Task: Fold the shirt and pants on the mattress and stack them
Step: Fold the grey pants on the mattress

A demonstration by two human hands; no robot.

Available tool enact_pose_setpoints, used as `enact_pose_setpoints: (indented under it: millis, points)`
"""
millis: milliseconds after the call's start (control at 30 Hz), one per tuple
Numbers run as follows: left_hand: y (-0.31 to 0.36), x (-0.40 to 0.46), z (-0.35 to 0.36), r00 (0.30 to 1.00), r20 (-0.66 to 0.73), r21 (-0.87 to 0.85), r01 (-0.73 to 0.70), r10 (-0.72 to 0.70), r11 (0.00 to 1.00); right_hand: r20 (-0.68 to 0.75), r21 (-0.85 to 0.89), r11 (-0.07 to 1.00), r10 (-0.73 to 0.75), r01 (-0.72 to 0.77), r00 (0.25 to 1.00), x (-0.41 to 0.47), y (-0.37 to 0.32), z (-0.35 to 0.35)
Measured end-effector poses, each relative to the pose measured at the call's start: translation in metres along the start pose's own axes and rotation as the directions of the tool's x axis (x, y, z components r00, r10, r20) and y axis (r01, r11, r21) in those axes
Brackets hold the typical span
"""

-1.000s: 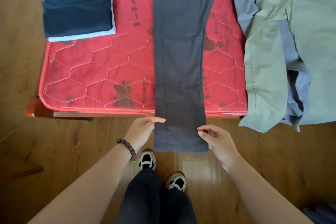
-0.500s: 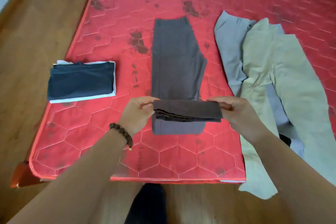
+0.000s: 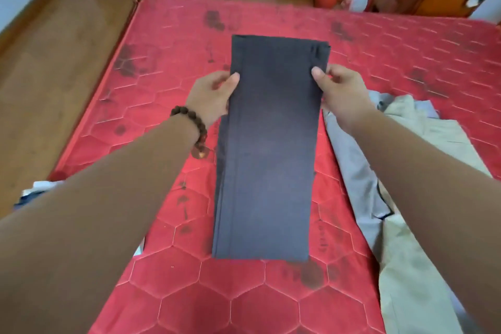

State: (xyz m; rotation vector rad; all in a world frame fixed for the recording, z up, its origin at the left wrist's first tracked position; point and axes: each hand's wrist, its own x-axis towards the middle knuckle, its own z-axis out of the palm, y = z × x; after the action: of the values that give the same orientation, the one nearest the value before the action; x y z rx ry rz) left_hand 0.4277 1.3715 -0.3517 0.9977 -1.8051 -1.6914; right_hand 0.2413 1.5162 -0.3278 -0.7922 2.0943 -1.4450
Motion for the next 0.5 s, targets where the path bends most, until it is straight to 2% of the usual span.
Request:
enact_pose_setpoints:
  millis: [67,133,167,233,300,367,467,500]
  points:
    - [-0.028,0.032,0.004,0.976,0.003,0.008,0.22,-0.22,0.976,0.041,-0.052,0.983,0.181,-0.179,0.983,0.032,0.028,0.01]
    - [-0.08,0.035,0.008,0.866,0.031,0.061,0.498,-0.5,0.865,0.119,-0.117,0.903,0.425,-0.412,0.897,0.035,0.076,0.021]
    - [-0.111,0.028,0.011,0.798,0.038,0.12,0.593,-0.601,0.796,0.151,-0.183,0.859,0.506,-0.479,0.849,0.028,0.101,0.027]
    - [-0.165,0.01,0.019,0.674,0.047,0.151,0.725,-0.738,0.672,0.208,-0.296,0.791,0.6,-0.535,0.772,0.008,0.152,0.037]
    - [-0.199,0.0,0.027,0.622,0.048,0.056,0.779,-0.781,0.624,0.237,-0.316,0.77,0.629,-0.554,0.74,-0.009,0.194,0.047]
    - [-0.21,0.0,0.028,0.656,0.047,0.008,0.754,-0.754,0.657,0.169,-0.325,0.775,0.611,-0.542,0.773,-0.013,0.222,0.056]
    - [-0.217,0.015,0.028,0.84,-0.122,0.198,0.542,-0.528,0.817,-0.011,-0.453,0.771,0.497,-0.448,0.867,-0.006,0.235,0.07]
    - [-0.216,0.022,0.03,0.876,-0.132,0.233,0.482,-0.464,0.845,-0.051,-0.47,0.766,0.472,-0.438,0.88,-0.001,0.234,0.076]
